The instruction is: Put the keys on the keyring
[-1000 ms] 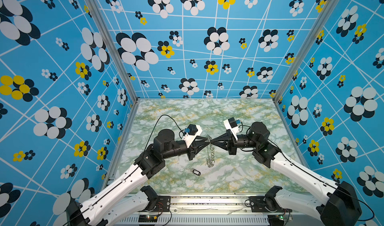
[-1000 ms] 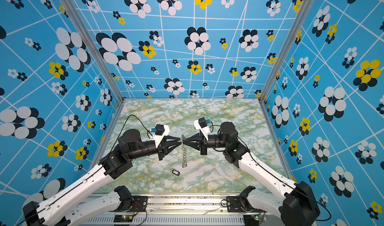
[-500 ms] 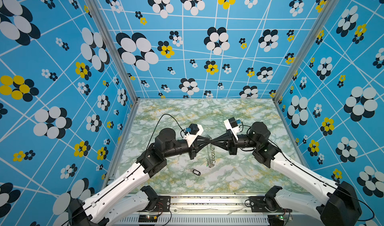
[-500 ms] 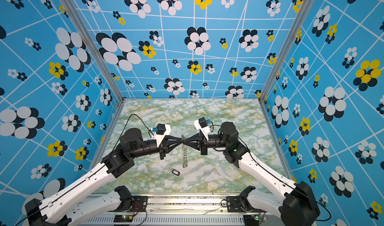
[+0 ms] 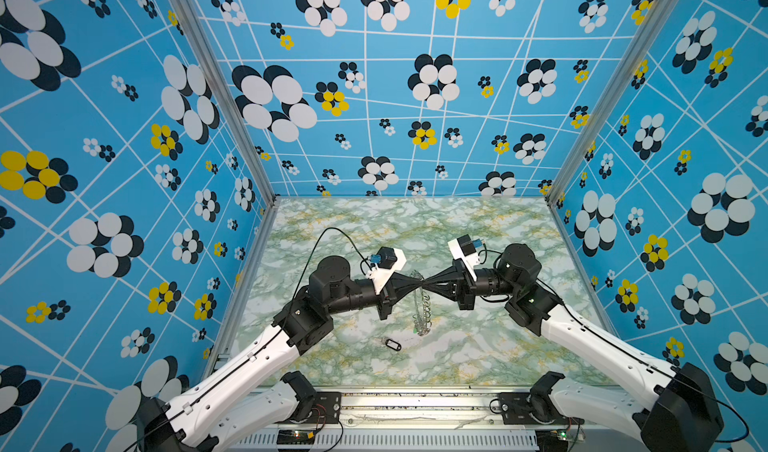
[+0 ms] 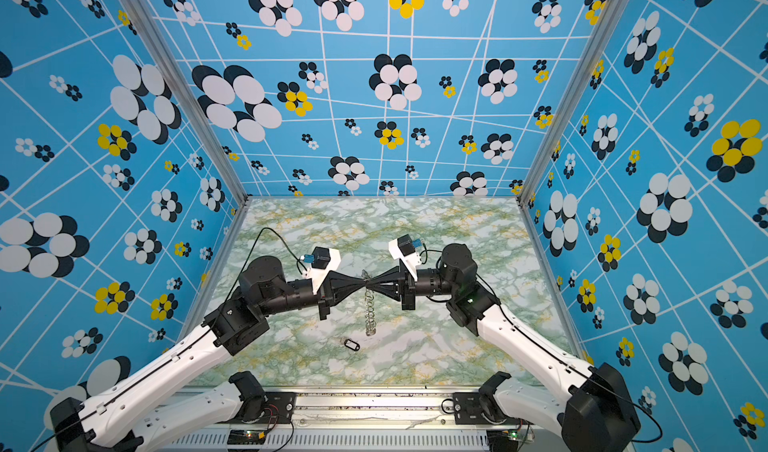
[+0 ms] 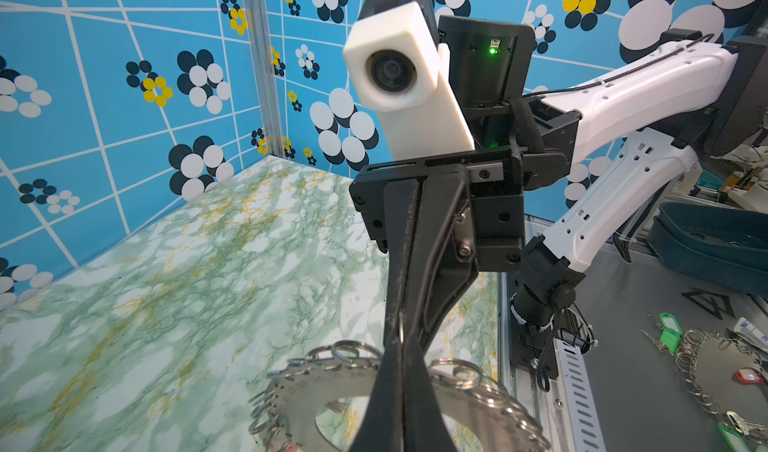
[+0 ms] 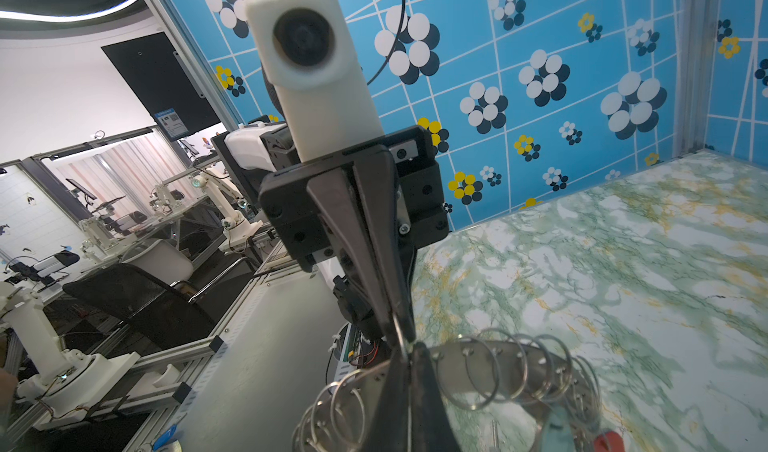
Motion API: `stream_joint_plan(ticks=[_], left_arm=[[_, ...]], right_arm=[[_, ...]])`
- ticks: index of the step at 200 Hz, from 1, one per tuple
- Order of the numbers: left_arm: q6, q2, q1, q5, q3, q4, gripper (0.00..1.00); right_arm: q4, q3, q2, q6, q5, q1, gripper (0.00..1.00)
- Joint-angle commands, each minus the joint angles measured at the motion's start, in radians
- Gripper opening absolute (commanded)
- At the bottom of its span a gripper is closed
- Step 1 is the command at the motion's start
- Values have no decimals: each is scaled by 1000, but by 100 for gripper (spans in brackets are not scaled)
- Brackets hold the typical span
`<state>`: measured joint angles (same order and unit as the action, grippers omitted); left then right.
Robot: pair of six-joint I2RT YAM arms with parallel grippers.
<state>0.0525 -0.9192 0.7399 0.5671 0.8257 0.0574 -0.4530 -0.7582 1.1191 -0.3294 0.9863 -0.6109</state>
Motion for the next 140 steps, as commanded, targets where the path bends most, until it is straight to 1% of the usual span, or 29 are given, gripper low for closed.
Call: stream_joint_plan(ticks=[1, 8, 20, 41, 84, 140], left_arm=[[-1, 6, 1, 58, -17, 8, 0], [-5, 12, -1, 55, -17, 4, 0], [-16, 18, -3, 57, -15, -9, 0], [-41, 18, -5, 66, 9, -58, 0], [-52, 9, -6, 80, 30, -78, 0], [-73, 14, -11, 75, 48, -110, 0]], right_arm=[[-33, -31, -22, -5, 4, 2, 0], [-11, -34, -24, 7, 2, 2, 0], [44, -40, -35, 41, -3, 2, 9], [114, -56, -56, 86, -8, 2, 15], [132, -70, -45, 90, 15, 2, 15], [235, -70, -50, 139, 35, 1, 25]])
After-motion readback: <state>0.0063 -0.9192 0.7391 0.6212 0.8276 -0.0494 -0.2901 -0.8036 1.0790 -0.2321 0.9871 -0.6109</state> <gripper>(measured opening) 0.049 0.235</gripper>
